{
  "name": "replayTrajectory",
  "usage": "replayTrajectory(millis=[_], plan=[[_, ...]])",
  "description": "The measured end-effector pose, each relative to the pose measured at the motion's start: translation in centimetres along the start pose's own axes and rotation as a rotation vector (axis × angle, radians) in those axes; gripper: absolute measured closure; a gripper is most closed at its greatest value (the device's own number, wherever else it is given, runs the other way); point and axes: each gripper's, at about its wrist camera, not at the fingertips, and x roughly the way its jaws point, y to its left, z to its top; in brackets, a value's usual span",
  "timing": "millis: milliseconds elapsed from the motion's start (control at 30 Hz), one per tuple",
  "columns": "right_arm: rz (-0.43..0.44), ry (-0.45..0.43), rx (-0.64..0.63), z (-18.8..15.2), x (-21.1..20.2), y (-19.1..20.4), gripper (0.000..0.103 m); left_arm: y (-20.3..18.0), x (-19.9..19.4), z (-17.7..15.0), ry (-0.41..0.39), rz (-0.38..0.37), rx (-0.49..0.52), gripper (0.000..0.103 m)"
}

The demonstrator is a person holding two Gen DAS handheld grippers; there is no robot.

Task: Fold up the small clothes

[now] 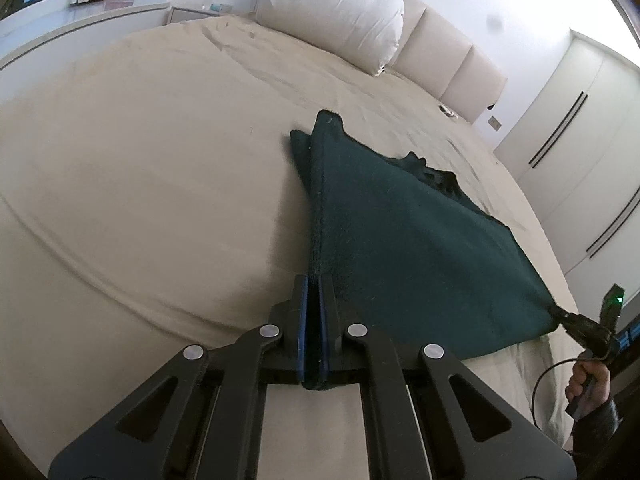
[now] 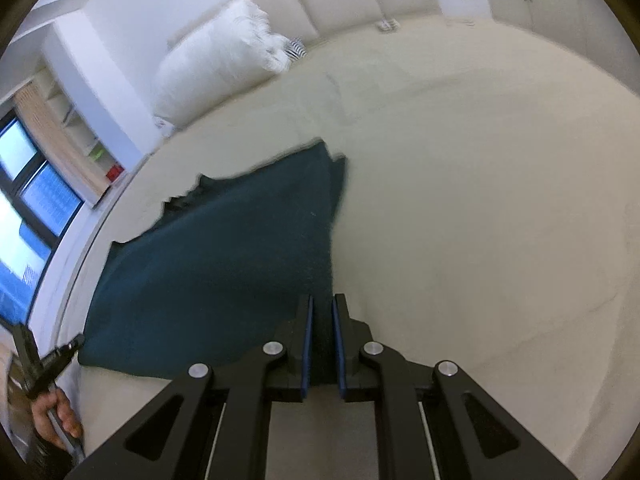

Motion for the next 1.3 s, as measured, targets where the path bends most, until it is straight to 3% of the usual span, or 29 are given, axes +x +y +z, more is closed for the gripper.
replayTrajectory(millis=[133,200,567,800,1300], plan=[[-0.02,0.057,0.067,-0.5,1.4,-1.9,0.095,0.0,-0.2,-0.5,0.002,-0.007,-0.005,0.1],[0.011,0.053,0.126,-1.1,1.1,-2.9,0.095,0.1,-0.5,-0.8,0.001,-0.01,-0.01,0.1],[-0.025,0.046,0.081,-1.7,0.4,-2.1,0.097,0.7,-0.3,-1.1,0.015,-0.017,-0.021,0.1],[-0.002,0.004,0.173,-2.9,-0.9,-3.0,0.097,1.1,0.3,-0.8,0.032,-0.012,-0.043,0.099],[0.017,0.059,0.192,-3.4,0.5,-4.3,0.096,2.1,1.1,-0.6,0.074,-0.004,-0.063,0.098]])
